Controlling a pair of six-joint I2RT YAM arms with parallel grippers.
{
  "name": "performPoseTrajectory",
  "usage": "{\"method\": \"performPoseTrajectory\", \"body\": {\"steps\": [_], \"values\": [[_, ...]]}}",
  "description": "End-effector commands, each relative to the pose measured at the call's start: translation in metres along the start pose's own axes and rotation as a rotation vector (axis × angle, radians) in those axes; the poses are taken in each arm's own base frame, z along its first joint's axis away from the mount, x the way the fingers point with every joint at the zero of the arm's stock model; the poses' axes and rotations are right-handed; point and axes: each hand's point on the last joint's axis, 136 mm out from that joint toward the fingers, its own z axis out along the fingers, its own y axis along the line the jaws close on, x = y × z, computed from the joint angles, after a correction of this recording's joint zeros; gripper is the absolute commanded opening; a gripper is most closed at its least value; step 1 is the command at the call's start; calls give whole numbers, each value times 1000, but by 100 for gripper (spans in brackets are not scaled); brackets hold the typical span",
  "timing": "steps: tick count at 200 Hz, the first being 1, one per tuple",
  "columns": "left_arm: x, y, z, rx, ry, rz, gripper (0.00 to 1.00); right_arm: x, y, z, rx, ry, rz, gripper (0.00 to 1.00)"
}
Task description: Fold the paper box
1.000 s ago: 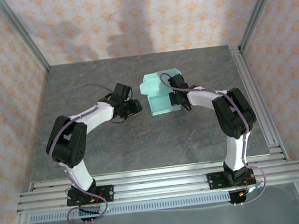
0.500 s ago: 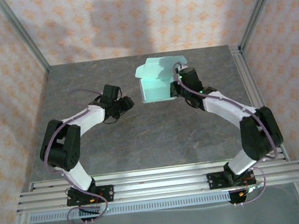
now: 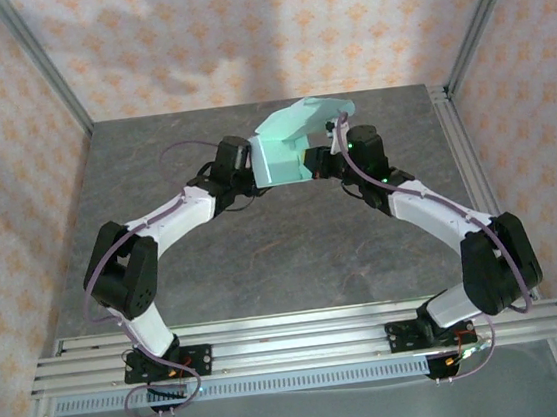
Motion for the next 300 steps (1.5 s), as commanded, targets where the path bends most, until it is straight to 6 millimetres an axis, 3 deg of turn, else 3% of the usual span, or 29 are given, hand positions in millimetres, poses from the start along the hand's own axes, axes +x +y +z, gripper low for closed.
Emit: {"method": "performPoseTrajectory", "body": {"steps": [1, 39, 98, 130, 160, 188, 235, 263, 300], "values": [[-5, -24, -13, 60, -6, 36, 53, -7, 15, -4, -60, -32, -77, 0], [-3, -32, -12, 88, 10, 42, 51, 5, 13, 3, -33, 16, -135, 0], [-8, -68, -11, 196, 20, 15, 50, 21, 6, 18, 70, 34, -236, 0], [-6, -67, -12, 172, 24, 33, 50, 21, 7, 20, 94, 20, -251, 0], [-6, -39, -12, 84, 8, 32, 52, 10, -1, 10, 168, -16, -276, 0], [-15, 20, -20, -31, -39, -42, 57, 7, -20, -2, 253, -32, -272, 0], [-22, 114, -51, -206, -107, -163, 57, 42, -73, -19, 465, 65, -220, 0], [-17, 137, -64, -281, -118, -157, 58, 70, -89, -23, 526, 116, -174, 0], [-16, 141, -67, -305, -115, -137, 58, 104, -110, -23, 638, 182, -167, 0]]}}
